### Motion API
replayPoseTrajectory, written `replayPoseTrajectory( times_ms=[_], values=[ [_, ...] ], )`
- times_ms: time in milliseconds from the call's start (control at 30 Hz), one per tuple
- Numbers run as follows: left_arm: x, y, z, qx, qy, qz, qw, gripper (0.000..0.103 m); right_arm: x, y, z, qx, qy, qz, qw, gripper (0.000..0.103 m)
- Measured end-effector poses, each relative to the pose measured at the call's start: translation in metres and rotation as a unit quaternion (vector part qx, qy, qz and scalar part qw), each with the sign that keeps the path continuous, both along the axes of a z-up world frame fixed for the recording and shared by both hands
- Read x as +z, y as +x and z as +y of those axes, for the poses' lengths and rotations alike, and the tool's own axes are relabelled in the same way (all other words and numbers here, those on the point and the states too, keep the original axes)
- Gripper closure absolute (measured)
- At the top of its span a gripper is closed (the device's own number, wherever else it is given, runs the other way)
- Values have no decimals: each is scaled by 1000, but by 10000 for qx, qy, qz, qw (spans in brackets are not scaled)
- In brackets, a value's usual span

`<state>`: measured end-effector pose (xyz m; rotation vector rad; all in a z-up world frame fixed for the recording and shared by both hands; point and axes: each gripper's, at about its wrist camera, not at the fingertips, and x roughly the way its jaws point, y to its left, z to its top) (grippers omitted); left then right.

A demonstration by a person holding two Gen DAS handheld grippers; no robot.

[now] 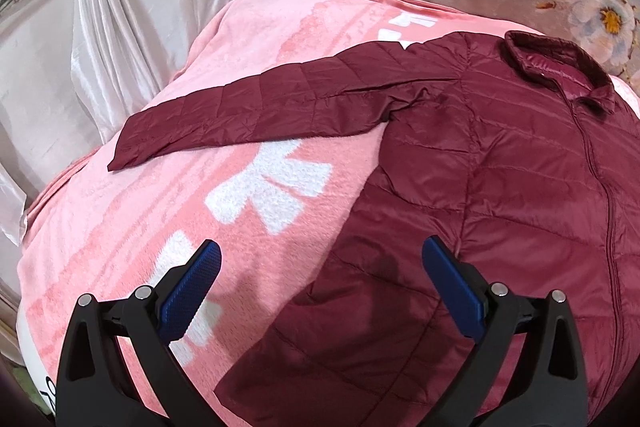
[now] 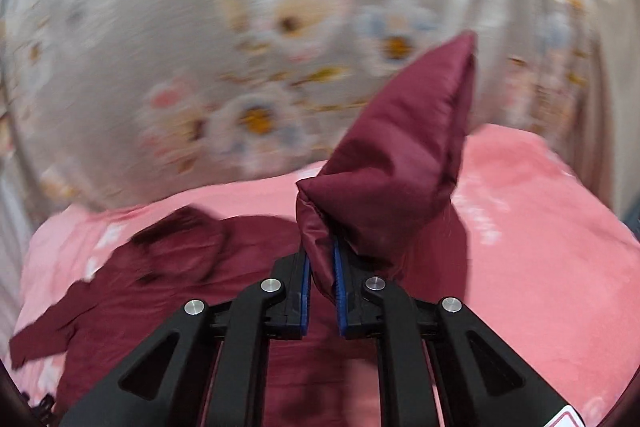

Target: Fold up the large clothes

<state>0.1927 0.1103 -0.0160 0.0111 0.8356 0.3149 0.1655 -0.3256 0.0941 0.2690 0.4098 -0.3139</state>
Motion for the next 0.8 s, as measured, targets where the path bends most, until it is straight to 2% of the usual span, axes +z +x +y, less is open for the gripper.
replayPoseTrajectory(
  times_ms=[133,300,467,633,667,733,767,800],
  values=[
    [-1,2,9,65,-36,-16,10000,5,-9,36,65,907,-74,182,9957,93],
    [-3,6,20,81,-117,-3,9999,5,-43,74,137,1914,-44,635,9794,93],
    [-3,13,28,-2,-388,15,9992,5,-81,85,196,2519,-266,1108,9610,92],
    [5,22,25,-216,-712,-55,9972,5,-105,94,237,2883,-539,1426,9453,90],
    [6,24,24,-260,-758,-64,9968,5,-109,93,247,3025,-608,1501,9393,86],
    [12,30,17,-484,-1052,-49,9933,5,-111,91,255,3138,-690,1532,9345,71],
    [14,34,14,-590,-1216,-34,9908,5,-110,87,258,3194,-699,1509,9329,52],
    [16,38,9,-748,-1457,-8,9865,5,-109,83,259,3220,-695,1469,9327,40]
  ],
)
